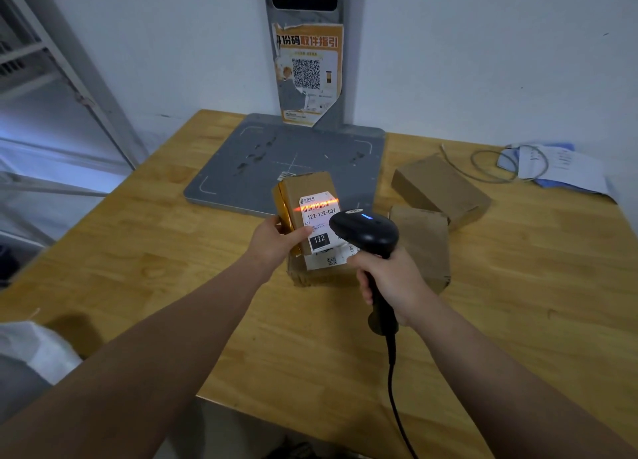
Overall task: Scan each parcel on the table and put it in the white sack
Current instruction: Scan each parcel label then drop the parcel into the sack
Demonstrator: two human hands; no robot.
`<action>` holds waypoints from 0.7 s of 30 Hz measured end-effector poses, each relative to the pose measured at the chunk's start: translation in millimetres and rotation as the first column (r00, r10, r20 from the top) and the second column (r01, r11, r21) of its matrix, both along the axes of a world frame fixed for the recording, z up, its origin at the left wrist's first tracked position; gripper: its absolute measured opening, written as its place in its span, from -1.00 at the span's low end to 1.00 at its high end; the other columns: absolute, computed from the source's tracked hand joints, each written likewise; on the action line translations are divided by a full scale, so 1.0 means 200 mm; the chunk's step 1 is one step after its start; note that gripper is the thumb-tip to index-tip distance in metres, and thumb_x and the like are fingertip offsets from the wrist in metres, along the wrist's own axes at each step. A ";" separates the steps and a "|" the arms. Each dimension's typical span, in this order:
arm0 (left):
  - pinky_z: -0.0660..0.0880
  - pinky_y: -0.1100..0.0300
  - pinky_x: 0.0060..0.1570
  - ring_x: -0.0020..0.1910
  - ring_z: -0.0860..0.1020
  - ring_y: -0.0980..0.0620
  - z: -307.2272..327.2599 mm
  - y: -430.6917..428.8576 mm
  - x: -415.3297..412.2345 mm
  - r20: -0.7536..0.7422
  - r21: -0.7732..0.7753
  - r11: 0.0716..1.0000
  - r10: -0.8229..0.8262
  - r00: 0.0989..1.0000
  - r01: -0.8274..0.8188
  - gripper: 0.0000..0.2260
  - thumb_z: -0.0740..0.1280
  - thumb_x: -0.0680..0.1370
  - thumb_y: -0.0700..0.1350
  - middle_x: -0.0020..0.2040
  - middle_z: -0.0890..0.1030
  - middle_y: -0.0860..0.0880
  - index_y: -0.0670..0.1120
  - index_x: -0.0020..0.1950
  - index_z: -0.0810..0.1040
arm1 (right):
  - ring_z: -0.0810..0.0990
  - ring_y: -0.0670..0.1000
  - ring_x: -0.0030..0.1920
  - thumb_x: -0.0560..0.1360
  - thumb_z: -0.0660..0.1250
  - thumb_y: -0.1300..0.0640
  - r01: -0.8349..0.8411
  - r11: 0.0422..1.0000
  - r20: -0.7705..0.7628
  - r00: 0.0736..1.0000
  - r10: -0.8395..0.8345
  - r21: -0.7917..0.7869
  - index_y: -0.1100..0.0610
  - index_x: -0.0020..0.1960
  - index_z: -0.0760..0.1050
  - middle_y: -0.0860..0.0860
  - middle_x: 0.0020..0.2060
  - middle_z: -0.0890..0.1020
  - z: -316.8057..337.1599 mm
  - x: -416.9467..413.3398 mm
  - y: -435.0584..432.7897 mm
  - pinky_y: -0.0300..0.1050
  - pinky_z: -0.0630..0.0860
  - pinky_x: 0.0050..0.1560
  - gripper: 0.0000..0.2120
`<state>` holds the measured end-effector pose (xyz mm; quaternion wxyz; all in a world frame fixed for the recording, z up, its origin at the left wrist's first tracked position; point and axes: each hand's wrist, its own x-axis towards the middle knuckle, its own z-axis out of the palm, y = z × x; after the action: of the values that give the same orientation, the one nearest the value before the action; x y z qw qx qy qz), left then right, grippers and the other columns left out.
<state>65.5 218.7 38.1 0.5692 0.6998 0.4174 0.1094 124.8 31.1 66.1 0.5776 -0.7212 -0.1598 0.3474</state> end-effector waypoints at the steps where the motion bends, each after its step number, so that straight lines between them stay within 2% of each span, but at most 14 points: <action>1: 0.53 -0.01 0.20 0.21 0.56 -0.06 0.00 0.00 0.00 0.003 -0.002 1.000 0.002 1.000 -0.002 -0.56 0.44 0.50 -0.08 0.25 0.58 -0.07 -0.10 0.34 0.44 | 0.38 0.04 -0.55 0.45 0.36 0.21 0.000 1.000 -0.008 1.000 0.000 0.005 0.09 -0.55 0.42 0.08 -0.57 0.44 0.00 0.00 0.00 -0.10 0.37 -0.38 -0.60; 8: 0.53 -0.02 0.21 0.19 0.57 -0.05 -0.02 0.00 -0.08 0.008 -0.022 0.999 0.044 0.999 -0.044 -0.48 0.46 0.47 -0.01 0.24 0.58 -0.05 -0.10 0.38 0.41 | 0.38 0.03 -0.51 0.49 0.38 0.19 -0.063 0.994 -0.167 0.983 0.078 0.094 0.14 -0.30 0.49 0.08 -0.51 0.43 0.01 -0.02 0.00 -0.11 0.35 -0.42 -0.80; 15: 0.59 0.01 0.08 0.01 0.65 -0.02 -0.05 0.02 -0.34 0.112 -0.090 0.980 0.189 0.976 -0.179 -0.46 0.51 0.42 0.00 0.11 0.63 -0.08 -0.15 0.32 0.45 | 0.36 0.03 -0.52 0.49 0.37 0.22 -0.200 0.971 -0.183 0.958 0.221 0.128 0.18 -0.23 0.49 0.08 -0.51 0.41 0.00 -0.19 0.10 -0.14 0.33 -0.45 -0.87; 21: 0.58 0.07 0.05 0.05 0.61 -0.03 -0.06 0.09 -0.85 0.091 -0.043 0.955 0.297 0.950 -0.294 -0.42 0.51 0.42 0.04 0.12 0.59 -0.05 -0.11 0.35 0.40 | 0.40 0.02 -0.50 0.50 0.38 0.23 -0.381 0.910 -0.127 0.907 0.402 0.161 0.20 -0.17 0.50 0.08 -0.48 0.43 -0.02 -0.53 0.27 -0.14 0.38 -0.42 -0.90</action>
<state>-104.4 236.9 26.3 0.5758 0.6152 0.4910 0.2211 18.0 84.9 61.2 0.5532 -0.6049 -0.2781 0.5007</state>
